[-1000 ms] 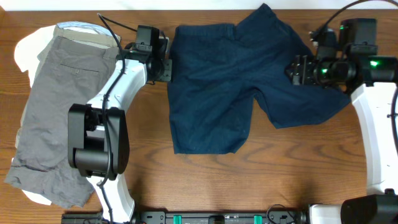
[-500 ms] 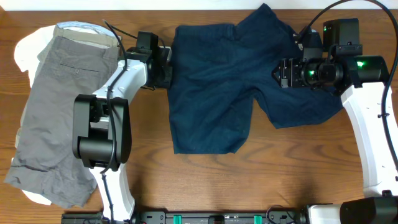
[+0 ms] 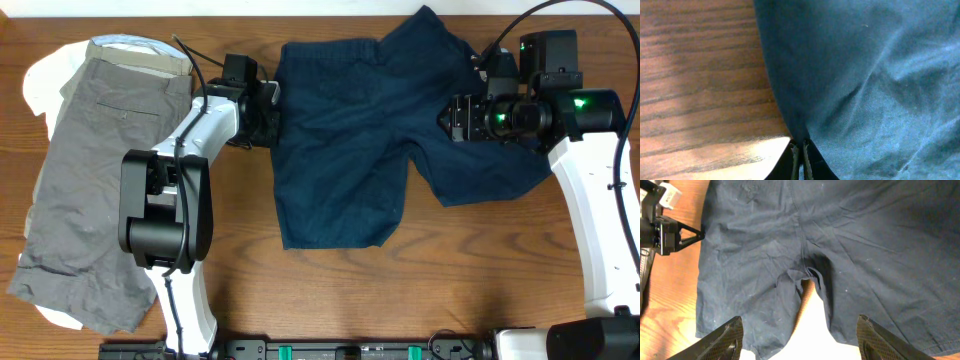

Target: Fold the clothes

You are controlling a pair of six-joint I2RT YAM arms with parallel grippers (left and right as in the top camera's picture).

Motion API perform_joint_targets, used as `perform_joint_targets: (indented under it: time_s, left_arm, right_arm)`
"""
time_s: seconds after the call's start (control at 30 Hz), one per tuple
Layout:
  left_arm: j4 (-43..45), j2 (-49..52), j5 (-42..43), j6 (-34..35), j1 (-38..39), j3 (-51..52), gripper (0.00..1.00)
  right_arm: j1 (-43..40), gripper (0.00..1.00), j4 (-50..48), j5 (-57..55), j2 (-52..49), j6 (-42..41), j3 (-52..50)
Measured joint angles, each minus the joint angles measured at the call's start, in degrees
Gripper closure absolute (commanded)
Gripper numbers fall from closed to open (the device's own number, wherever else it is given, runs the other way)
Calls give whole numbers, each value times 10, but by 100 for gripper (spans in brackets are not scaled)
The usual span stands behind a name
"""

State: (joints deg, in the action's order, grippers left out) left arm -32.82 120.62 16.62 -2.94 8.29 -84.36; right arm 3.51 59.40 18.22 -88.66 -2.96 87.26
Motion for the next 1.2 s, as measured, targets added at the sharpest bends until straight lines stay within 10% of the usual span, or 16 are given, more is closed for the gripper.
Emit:
perform_joint_targets:
  time_s: [0.5, 0.97, 1.2]
  left_arm:
    - [-203, 0, 6, 161, -39, -3, 94]
    - [-280, -101, 6, 115, -50, -3, 93]
    - [-223, -272, 7, 72, -50, -8, 76]
  right_arm:
    - [0, 31, 25, -11, 0, -30, 0]
    - [4, 33, -74, -28, -30, -88, -126]
    - [7, 92, -158, -41, -47, -117, -238]
